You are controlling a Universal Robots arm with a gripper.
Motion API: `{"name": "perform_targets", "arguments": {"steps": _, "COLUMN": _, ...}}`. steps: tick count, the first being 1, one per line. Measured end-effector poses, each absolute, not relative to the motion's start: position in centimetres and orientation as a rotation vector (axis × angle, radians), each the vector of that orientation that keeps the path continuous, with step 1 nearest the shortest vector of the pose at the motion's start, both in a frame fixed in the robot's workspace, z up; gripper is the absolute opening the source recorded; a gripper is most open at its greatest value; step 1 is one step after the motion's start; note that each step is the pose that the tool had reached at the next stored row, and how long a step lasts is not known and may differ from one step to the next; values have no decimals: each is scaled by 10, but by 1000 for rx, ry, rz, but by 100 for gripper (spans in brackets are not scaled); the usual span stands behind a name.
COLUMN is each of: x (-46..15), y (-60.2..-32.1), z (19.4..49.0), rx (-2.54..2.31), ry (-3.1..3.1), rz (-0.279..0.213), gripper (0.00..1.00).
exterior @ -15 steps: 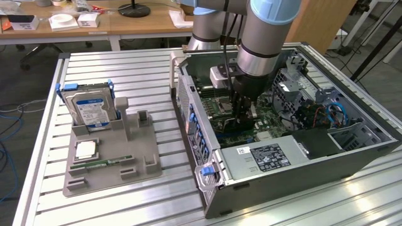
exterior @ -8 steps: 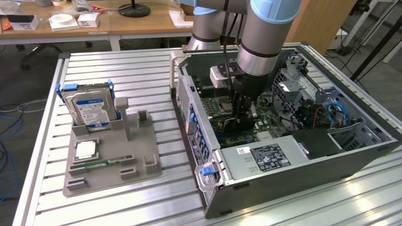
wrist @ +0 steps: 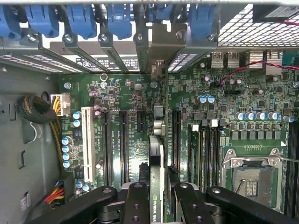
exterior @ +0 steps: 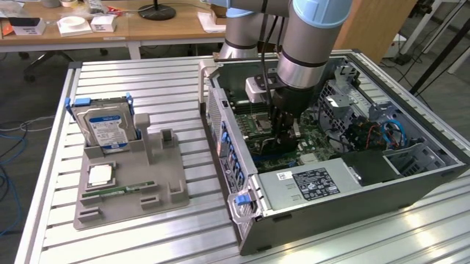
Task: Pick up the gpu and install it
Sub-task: 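Insert the gpu into the slot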
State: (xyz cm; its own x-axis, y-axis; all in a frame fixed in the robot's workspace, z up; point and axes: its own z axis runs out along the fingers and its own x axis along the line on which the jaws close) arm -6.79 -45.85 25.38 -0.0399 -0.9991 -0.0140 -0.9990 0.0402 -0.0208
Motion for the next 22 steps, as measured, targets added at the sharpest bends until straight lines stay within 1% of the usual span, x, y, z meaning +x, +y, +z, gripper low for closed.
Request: {"name": "perform_targets", "arguments": {"steps": 22, "x": -68, "y": -459, "z": 248, "rx": -2160, "ry": 2248, "rz": -8, "gripper": 25}}
